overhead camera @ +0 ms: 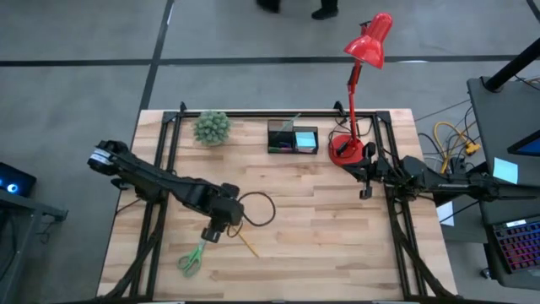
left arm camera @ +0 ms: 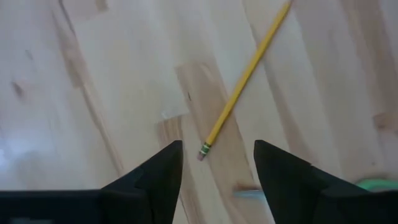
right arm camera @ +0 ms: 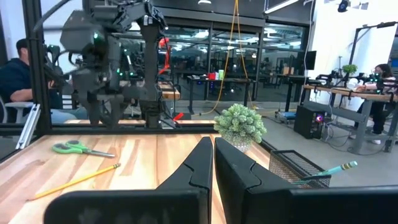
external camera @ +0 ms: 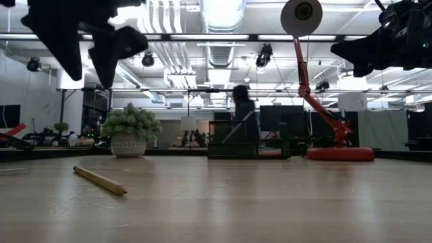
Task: Pick and place office supplies into organizer
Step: Put the yellow pencil into the desk organizer
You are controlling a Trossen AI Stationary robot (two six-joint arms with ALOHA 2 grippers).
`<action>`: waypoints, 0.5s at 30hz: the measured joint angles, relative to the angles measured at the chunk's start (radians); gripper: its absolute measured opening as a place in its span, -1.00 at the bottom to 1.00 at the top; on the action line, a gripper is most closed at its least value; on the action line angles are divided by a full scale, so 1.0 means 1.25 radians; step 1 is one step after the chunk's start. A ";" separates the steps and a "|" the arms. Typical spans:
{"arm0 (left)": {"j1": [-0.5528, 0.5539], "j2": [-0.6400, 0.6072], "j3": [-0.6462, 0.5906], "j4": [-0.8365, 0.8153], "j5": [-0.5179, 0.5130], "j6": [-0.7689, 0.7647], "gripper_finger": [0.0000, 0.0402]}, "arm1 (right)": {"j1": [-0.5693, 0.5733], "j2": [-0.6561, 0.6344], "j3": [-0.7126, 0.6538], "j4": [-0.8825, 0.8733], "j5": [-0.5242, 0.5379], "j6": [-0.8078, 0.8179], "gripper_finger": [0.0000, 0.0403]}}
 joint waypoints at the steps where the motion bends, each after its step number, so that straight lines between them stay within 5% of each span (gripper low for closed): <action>1: 0.000 0.011 0.000 -0.001 0.001 0.006 -0.09 | 0.000 0.000 0.000 0.000 0.000 0.000 -0.96; 15: -0.003 0.182 0.000 0.049 0.022 0.185 -0.12 | 0.000 0.000 0.000 0.000 0.000 0.002 -0.96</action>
